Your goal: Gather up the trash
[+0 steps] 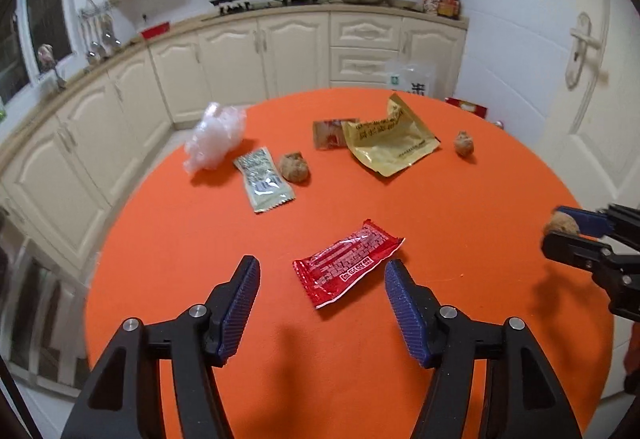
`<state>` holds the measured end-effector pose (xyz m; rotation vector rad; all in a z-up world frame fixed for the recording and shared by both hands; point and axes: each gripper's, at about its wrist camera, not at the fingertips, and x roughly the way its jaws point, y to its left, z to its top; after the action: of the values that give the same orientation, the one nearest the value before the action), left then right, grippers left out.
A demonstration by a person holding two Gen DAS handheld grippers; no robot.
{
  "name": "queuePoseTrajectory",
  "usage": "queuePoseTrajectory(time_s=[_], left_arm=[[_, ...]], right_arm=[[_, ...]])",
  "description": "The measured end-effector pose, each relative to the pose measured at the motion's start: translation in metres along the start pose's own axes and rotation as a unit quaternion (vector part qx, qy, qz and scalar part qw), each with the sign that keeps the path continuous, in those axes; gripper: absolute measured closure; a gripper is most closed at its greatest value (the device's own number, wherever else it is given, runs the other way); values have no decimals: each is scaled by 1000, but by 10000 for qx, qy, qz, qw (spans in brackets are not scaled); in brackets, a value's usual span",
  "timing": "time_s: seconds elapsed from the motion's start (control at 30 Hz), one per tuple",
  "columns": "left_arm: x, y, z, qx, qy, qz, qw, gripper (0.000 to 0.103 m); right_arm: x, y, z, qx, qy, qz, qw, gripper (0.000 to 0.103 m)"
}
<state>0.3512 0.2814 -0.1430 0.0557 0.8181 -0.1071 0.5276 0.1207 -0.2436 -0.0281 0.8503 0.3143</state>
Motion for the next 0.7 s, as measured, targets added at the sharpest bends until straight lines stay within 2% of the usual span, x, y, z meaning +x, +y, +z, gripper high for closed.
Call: queuePoseTrajectory(time_s=[0.13, 0.3, 0.4, 0.47, 0.5, 0.57, 0.7], left_arm=[[19, -4, 3, 138, 138, -237, 9995, 42], [42, -12, 4, 241, 308, -289, 9988, 45], [48, -12, 5, 271, 290, -402, 9984, 58], [52, -8, 8, 263, 259, -422, 9984, 76], [55, -5, 8, 270, 252, -416, 9985, 79], [57, -2, 8, 264, 256, -458, 9983, 102], [51, -7, 7, 252, 277, -531, 9979, 103]], right_arm=[[20, 11, 11, -42, -7, 146, 9999, 61], [44, 25, 18, -97, 105, 241, 9996, 61], [52, 29, 22, -116, 139, 264, 9995, 61], [54, 31, 23, -126, 151, 264, 9995, 61], [55, 31, 23, -131, 151, 261, 9995, 61], [55, 31, 23, -101, 142, 264, 9995, 61], [52, 32, 21, -91, 144, 246, 9996, 61]])
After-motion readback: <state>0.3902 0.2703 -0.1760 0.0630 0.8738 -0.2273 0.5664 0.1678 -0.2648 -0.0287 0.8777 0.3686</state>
